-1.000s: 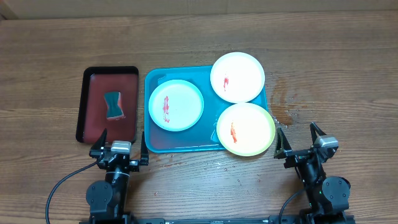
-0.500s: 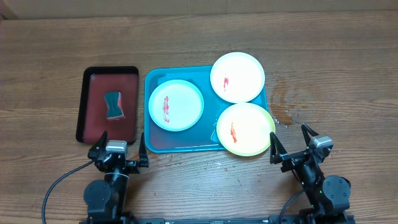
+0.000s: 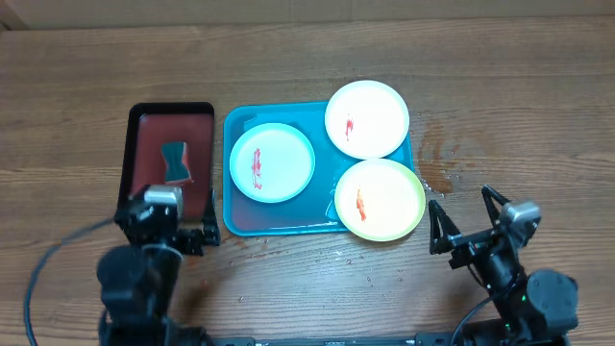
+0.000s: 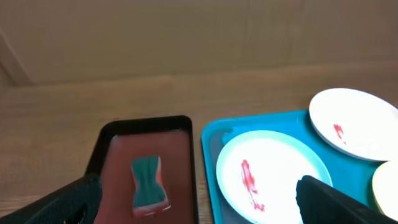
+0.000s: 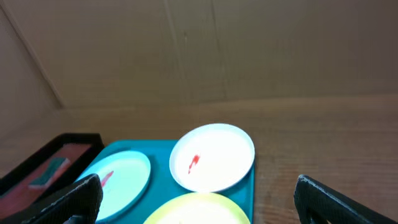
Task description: Clean dirty plates on tray and stack at the side
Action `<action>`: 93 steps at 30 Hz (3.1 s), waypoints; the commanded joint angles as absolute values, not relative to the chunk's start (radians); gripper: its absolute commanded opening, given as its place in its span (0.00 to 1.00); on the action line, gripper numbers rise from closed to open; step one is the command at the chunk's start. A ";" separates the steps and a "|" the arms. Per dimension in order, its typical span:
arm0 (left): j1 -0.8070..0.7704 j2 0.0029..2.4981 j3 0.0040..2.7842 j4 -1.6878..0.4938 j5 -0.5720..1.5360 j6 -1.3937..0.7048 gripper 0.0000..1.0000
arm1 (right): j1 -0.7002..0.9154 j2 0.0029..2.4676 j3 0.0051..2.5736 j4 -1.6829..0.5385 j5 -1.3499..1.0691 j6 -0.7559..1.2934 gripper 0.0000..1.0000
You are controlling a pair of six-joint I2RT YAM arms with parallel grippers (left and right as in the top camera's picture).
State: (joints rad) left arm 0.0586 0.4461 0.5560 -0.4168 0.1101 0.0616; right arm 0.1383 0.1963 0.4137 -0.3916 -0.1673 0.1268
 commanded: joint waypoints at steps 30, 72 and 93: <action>0.052 1.563 1.732 -1.376 0.246 0.044 1.00 | 0.135 1.397 1.454 -1.012 -0.413 0.130 1.00; 0.054 1.844 1.838 -1.456 -0.221 -0.265 0.95 | 0.611 2.140 1.596 -0.683 0.001 0.606 0.21; 0.073 1.844 1.772 -1.420 -0.236 -0.247 0.91 | 0.624 2.189 1.575 -0.689 0.043 0.686 0.04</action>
